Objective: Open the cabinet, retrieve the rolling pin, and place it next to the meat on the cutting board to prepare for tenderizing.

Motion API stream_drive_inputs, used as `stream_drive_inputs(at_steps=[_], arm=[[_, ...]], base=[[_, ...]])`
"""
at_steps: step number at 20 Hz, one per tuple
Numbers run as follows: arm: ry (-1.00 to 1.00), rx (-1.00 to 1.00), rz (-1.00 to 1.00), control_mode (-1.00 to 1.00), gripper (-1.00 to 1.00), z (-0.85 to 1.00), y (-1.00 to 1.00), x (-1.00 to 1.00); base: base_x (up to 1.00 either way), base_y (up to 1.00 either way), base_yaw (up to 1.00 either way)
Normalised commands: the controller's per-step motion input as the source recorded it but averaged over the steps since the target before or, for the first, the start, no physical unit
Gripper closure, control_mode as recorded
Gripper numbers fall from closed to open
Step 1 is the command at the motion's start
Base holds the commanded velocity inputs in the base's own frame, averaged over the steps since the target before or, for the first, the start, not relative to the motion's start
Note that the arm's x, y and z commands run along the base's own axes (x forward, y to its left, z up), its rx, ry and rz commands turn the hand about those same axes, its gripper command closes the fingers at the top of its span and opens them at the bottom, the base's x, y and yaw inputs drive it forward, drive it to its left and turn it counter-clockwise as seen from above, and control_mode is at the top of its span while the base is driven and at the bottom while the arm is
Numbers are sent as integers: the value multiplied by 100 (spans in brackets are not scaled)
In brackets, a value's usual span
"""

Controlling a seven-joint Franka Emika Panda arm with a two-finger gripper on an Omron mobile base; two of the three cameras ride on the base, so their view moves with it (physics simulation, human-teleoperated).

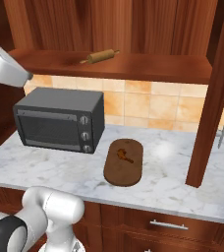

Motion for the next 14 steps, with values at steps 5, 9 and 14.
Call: stream_drive_inputs(at_steps=[5, 9, 14], arm=[[-17, -9, -3, -100, -100, -6, 0, 9], [-16, -8, 0, -100, -100, -19, 0, 0], [-5, -6, 0, -100, -100, -22, 0, 3]], base=[[0, 0, 0], [0, 0, 0], [0, 0, 0]])
